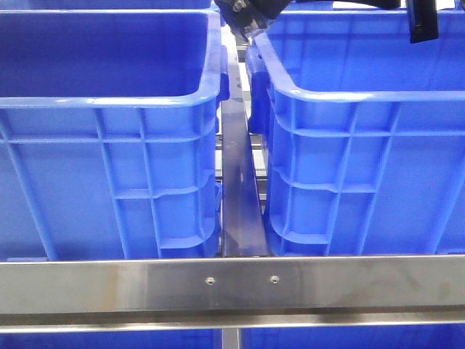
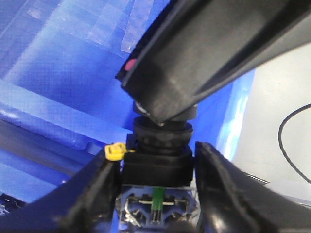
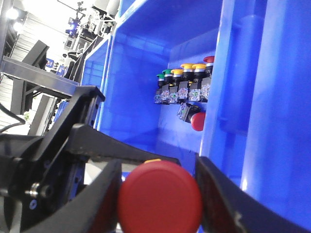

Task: Pick red and yellow buttons and place in box
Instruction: 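Grasp the red button with the right gripper and open the left, then lower the red button into the empty crate with the right gripper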

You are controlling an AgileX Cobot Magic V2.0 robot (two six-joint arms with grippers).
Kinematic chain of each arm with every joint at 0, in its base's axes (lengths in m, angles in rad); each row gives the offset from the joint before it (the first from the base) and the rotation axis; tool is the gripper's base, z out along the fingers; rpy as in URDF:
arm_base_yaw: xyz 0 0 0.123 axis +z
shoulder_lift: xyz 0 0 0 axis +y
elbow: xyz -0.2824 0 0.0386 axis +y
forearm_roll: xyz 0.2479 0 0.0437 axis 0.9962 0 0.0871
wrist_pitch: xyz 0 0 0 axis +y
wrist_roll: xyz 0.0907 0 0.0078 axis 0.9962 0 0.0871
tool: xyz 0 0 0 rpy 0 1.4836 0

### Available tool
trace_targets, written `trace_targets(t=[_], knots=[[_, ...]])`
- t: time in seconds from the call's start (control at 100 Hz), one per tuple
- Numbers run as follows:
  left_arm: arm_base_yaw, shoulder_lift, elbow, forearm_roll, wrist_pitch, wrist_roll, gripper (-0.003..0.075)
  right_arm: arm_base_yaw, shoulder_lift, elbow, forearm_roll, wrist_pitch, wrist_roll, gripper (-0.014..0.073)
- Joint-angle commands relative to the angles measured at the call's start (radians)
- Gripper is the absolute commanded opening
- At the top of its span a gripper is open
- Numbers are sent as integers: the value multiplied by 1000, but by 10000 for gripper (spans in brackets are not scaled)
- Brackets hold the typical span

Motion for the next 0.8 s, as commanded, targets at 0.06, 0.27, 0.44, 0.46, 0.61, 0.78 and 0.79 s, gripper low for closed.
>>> trace_targets(t=[0.06,0.27,0.44,0.46,0.61,0.78,0.79], knots=[[-8,-39,-36,-36,-43,0,484,-1,-25,-34,64,33,-16,315],[-8,-39,-36,-36,-39,0,557,-2,-25,-34,64,33,-16,315],[-6,-45,-36,-29,-19,0,557,-35,-25,-34,64,27,-28,315],[-6,-45,-36,-29,-16,0,557,-44,-25,-34,64,26,-28,315],[-6,-45,-36,-29,-10,0,557,-135,-25,-44,63,29,-34,315],[-6,-45,-36,-29,-10,0,557,-231,-25,-83,54,-14,-128,315],[-6,-45,-36,-31,-10,0,557,-234,-25,-86,53,-25,-139,315]])
